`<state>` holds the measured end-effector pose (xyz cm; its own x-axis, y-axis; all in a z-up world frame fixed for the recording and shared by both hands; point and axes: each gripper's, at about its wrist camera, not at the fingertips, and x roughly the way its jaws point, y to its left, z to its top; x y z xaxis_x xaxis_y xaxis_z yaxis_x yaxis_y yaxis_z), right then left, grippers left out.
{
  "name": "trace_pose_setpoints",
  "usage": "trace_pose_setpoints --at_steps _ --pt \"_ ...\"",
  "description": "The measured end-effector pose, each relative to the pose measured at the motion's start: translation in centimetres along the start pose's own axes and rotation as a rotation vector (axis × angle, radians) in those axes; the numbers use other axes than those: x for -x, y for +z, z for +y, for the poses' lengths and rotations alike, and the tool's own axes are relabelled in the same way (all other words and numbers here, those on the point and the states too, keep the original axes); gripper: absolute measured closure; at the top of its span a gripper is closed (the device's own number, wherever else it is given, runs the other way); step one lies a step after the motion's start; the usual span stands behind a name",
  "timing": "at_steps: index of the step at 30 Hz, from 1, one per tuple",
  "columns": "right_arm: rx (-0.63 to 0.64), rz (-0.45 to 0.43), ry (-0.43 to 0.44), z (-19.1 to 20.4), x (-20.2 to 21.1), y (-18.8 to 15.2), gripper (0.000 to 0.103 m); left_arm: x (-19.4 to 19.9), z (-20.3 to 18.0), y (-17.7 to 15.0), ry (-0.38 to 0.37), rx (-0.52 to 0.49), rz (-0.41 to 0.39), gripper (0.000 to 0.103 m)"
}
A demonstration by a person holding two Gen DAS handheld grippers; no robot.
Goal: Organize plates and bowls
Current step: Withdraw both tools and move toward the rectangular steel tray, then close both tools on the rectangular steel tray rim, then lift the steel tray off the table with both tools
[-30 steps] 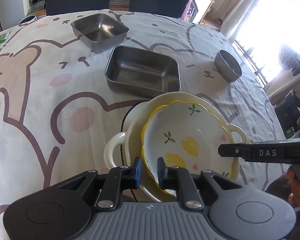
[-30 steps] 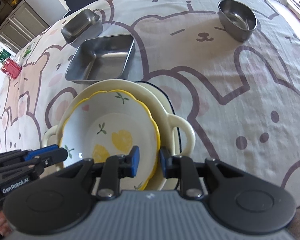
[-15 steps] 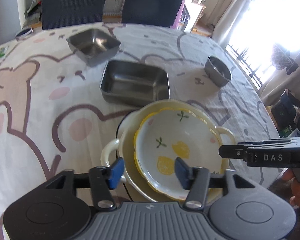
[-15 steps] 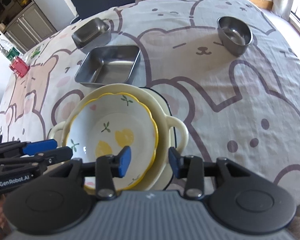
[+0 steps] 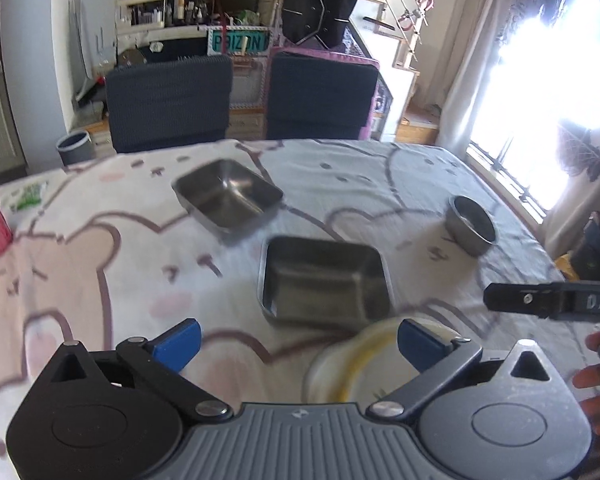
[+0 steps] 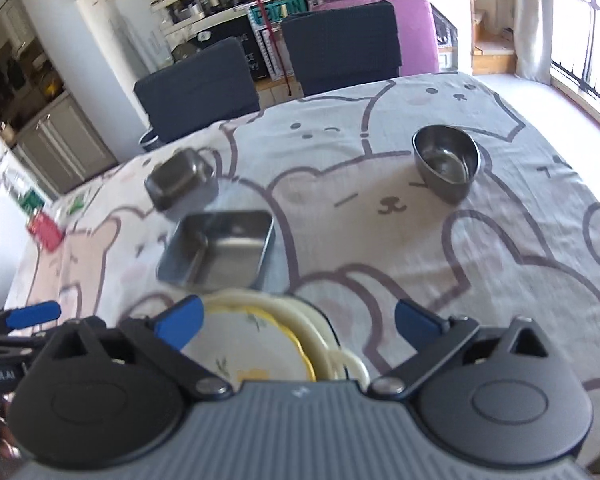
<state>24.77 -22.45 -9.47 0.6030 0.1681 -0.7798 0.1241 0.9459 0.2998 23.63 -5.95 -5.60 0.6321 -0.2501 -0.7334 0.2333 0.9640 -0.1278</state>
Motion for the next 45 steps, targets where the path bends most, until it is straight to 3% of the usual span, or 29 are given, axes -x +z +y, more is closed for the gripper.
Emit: trace_pose_setpoints --at_steps 5,8,10,13,15,18,19,21,23,26,29,38,45 --pt "-0.076 -0.045 0.015 0.4 -3.1 2.4 0.0 -3.4 1.7 2.5 0.045 0.026 -0.02 0.0" --pt "-0.103 -0.013 0.0 0.8 -5.8 3.7 0.0 -5.7 2.7 3.6 0.035 0.038 0.007 0.001" --pt "-0.122 0.026 -0.004 0.9 -7.6 4.2 0.0 -6.9 3.1 3.9 0.022 0.041 0.03 0.01" --pt "-0.162 0.082 -0.009 0.7 -9.5 4.5 0.001 -9.1 3.6 4.1 0.022 0.039 0.084 0.034" --pt "-0.194 0.092 -0.009 0.5 -10.2 4.4 0.007 -10.3 3.6 3.9 0.011 0.036 0.12 0.049" --pt "-0.223 0.13 0.018 0.8 -11.2 4.4 0.025 -11.5 3.5 3.8 0.002 0.027 0.143 0.062" --pt "-0.214 0.142 0.034 0.9 -11.8 4.4 0.035 -11.8 3.3 3.8 0.001 0.022 0.149 0.065" --pt "-0.184 0.158 0.034 1.5 -12.3 4.4 0.048 -12.3 3.1 3.9 0.002 0.013 0.163 0.087" --pt "-0.166 0.169 0.029 1.9 -12.7 4.4 0.066 -12.9 3.0 3.9 0.009 0.004 0.185 0.097" --pt "-0.137 0.184 0.02 2.6 -13.3 4.4 0.089 -13.0 2.8 3.8 0.015 -0.013 0.185 0.1" --pt "-0.106 0.152 0.014 3.4 -12.5 4.7 0.092 -12.2 3.2 4.1 0.025 -0.004 0.156 0.1" --pt "-0.041 0.054 0.119 6.0 -9.2 4.9 0.096 -5.0 5.9 4.9 0.023 0.073 0.016 0.1" --pt "0.061 0.082 0.178 11.1 -8.7 3.5 0.097 -0.7 9.4 2.9 0.125 0.11 0.023 0.1"
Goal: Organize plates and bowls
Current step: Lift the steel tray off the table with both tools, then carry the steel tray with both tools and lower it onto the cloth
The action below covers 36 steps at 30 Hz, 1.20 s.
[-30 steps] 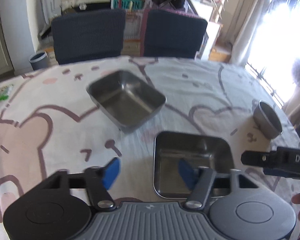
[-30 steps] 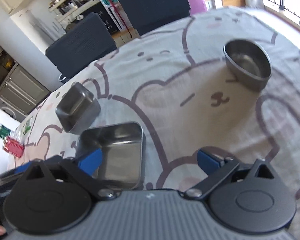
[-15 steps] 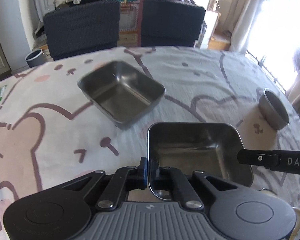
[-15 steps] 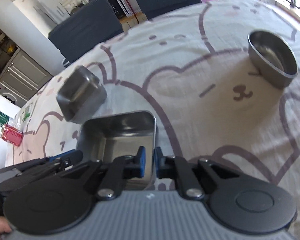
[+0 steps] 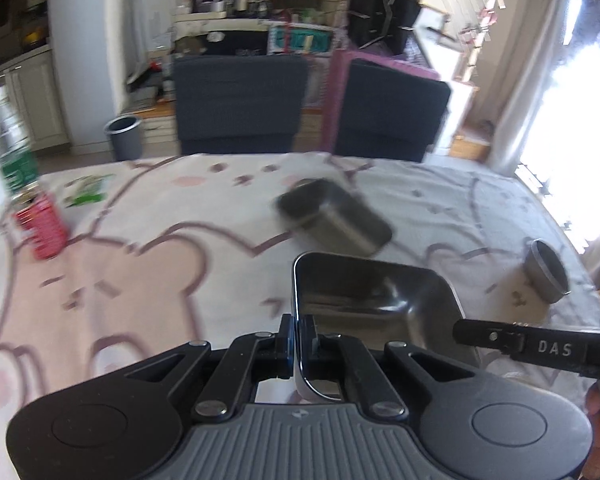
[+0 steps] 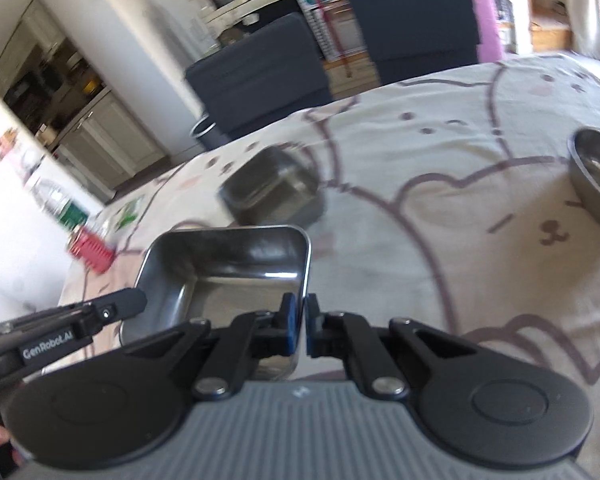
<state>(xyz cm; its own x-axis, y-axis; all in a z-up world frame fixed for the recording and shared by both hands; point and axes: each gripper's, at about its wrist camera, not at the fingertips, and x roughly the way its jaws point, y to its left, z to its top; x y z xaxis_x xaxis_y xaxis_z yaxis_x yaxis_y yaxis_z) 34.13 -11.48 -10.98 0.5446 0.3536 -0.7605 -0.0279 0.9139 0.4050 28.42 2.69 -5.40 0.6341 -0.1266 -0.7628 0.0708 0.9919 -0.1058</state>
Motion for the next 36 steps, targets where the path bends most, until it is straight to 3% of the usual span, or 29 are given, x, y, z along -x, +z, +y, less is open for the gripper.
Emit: trace_pose_setpoints --at_steps 7,16,36 --pt "0.119 0.075 0.049 6.0 -1.4 -2.6 0.097 2.9 4.7 -2.8 0.102 0.051 0.04 0.1" --pt "0.221 0.199 0.048 10.5 -3.8 -5.5 0.096 4.0 8.7 -5.4 0.165 0.089 0.112 0.1" --pt "0.271 0.307 0.016 11.9 -7.6 -6.6 0.095 -0.3 10.3 -6.7 0.187 0.049 0.293 0.1"
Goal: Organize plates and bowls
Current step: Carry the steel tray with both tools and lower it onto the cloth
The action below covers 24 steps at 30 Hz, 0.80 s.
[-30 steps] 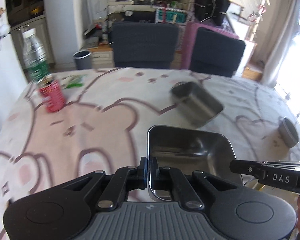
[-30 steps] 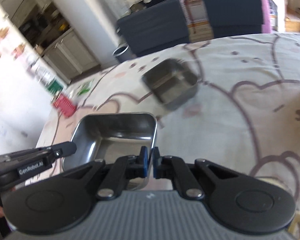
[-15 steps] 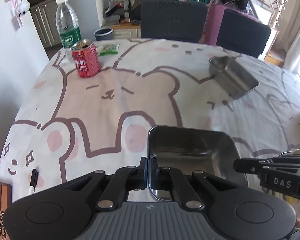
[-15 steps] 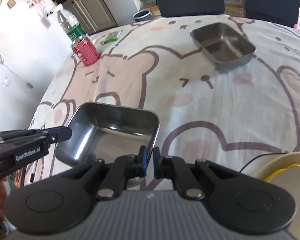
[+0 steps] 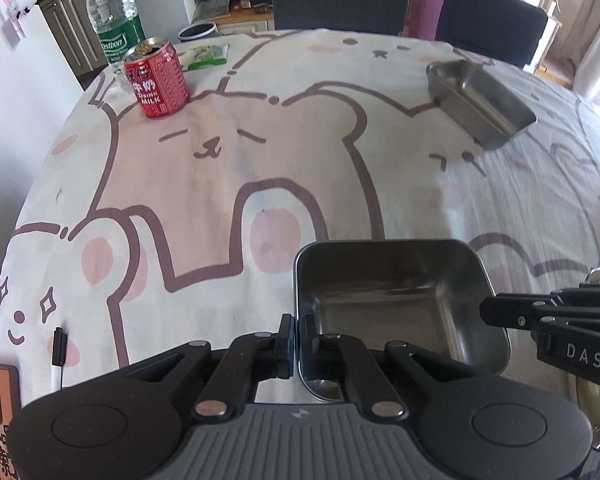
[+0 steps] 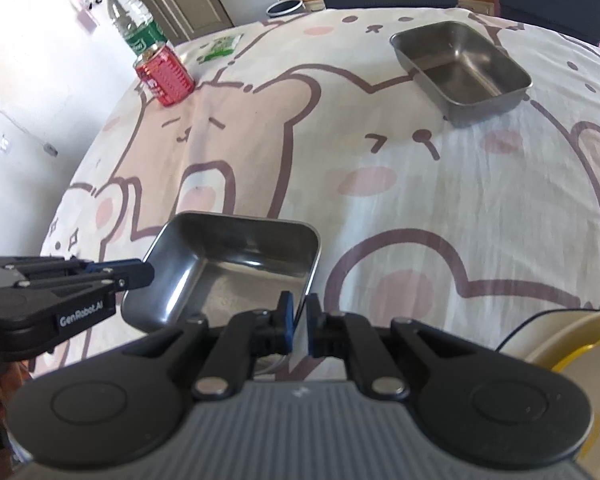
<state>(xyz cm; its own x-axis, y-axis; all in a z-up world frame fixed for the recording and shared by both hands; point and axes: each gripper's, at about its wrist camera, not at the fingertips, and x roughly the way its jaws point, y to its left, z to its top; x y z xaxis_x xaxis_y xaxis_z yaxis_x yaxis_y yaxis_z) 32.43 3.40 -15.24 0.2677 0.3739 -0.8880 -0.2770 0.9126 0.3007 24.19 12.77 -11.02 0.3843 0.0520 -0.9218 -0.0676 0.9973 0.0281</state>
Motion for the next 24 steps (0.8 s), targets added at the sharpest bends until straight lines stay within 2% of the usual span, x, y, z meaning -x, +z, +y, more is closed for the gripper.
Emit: trace_pose_setpoints --at_steps 11,18,21,24 --pt "0.037 0.048 0.0 0.4 -0.6 -0.4 0.096 -0.3 0.0 -0.4 0.001 -0.018 0.026 0.099" --pt "0.004 0.049 0.015 0.1 -0.5 -0.6 0.096 -0.3 0.2 -0.4 -0.002 -0.016 0.025 0.095" --pt "-0.044 0.043 0.019 -0.4 -0.5 -0.7 0.093 -0.3 0.3 -0.4 0.002 -0.011 0.026 0.092" --pt "-0.063 0.039 0.013 -0.7 -0.4 -0.8 0.086 -0.4 0.4 -0.4 0.01 -0.01 0.028 0.087"
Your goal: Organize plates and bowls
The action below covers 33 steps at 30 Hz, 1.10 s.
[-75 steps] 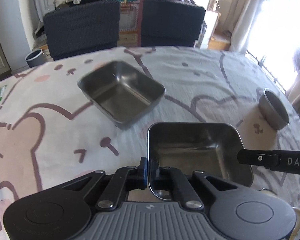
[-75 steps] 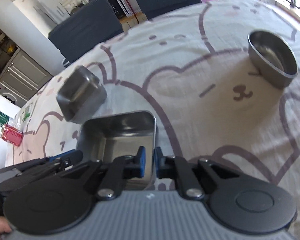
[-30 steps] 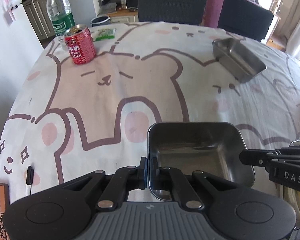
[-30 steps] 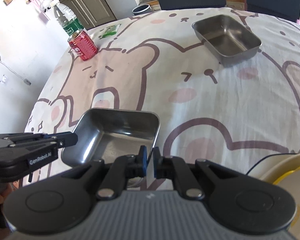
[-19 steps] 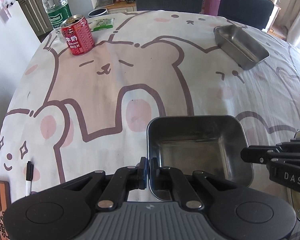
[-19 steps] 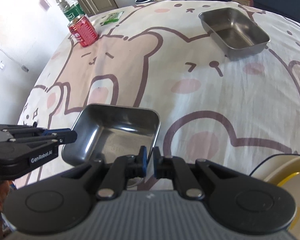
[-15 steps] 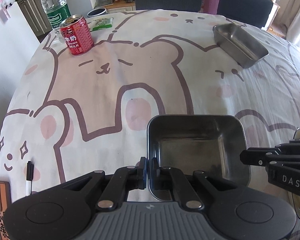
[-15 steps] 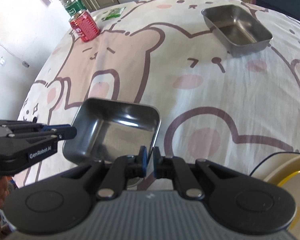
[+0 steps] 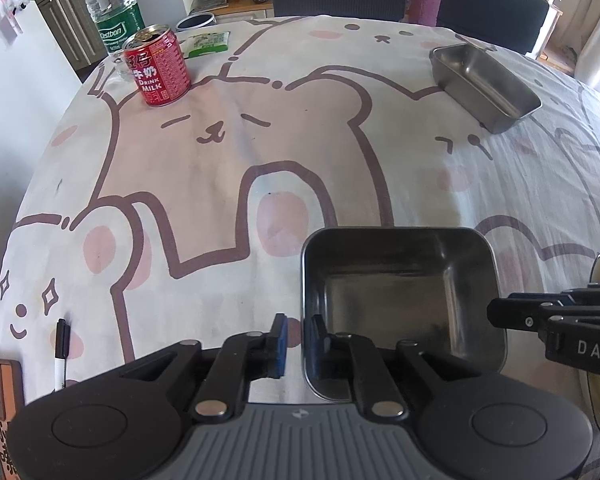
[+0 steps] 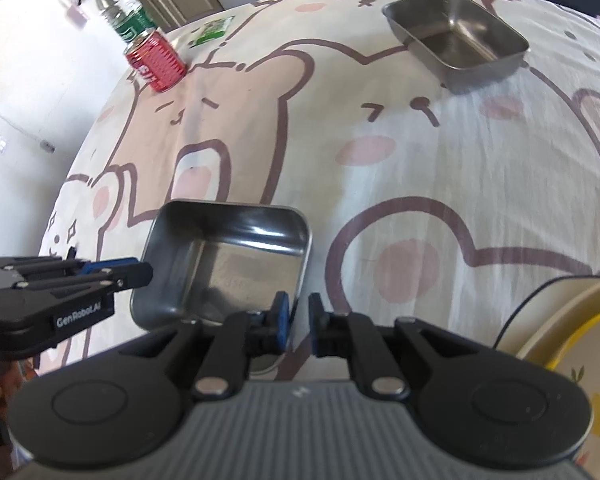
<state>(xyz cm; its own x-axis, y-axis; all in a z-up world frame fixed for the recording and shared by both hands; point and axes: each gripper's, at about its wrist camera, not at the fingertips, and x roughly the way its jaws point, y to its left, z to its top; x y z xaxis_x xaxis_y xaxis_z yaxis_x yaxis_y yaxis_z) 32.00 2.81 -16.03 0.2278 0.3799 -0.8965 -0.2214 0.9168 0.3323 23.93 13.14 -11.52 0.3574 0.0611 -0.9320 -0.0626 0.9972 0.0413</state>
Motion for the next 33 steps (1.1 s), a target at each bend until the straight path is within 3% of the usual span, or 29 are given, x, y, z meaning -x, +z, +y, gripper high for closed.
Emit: trace_pose_setpoints --at_steps 10,18,20,26,33 --pt "-0.016 -0.001 -0.014 -0.3 0.3 -0.3 0.06 0.5 0.3 -0.2 -0.005 -0.003 -0.007 0.052" --pt "-0.005 -0.012 0.019 -0.3 1.1 -0.6 0.028 1.1 0.5 -0.5 0.007 -0.016 -0.03 0.007" --pt "-0.005 -0.017 0.042 -0.4 1.5 -0.7 0.015 1.3 0.5 -0.5 0.005 -0.013 -0.036 0.003" --pt "-0.011 -0.095 0.082 -1.5 4.0 -0.5 0.001 2.8 0.6 -0.1 -0.004 0.006 -0.099 0.0" --pt "-0.062 -0.297 0.085 -4.6 8.6 0.0 0.0 6.1 -0.5 1.6 -0.018 0.04 -0.261 0.0"
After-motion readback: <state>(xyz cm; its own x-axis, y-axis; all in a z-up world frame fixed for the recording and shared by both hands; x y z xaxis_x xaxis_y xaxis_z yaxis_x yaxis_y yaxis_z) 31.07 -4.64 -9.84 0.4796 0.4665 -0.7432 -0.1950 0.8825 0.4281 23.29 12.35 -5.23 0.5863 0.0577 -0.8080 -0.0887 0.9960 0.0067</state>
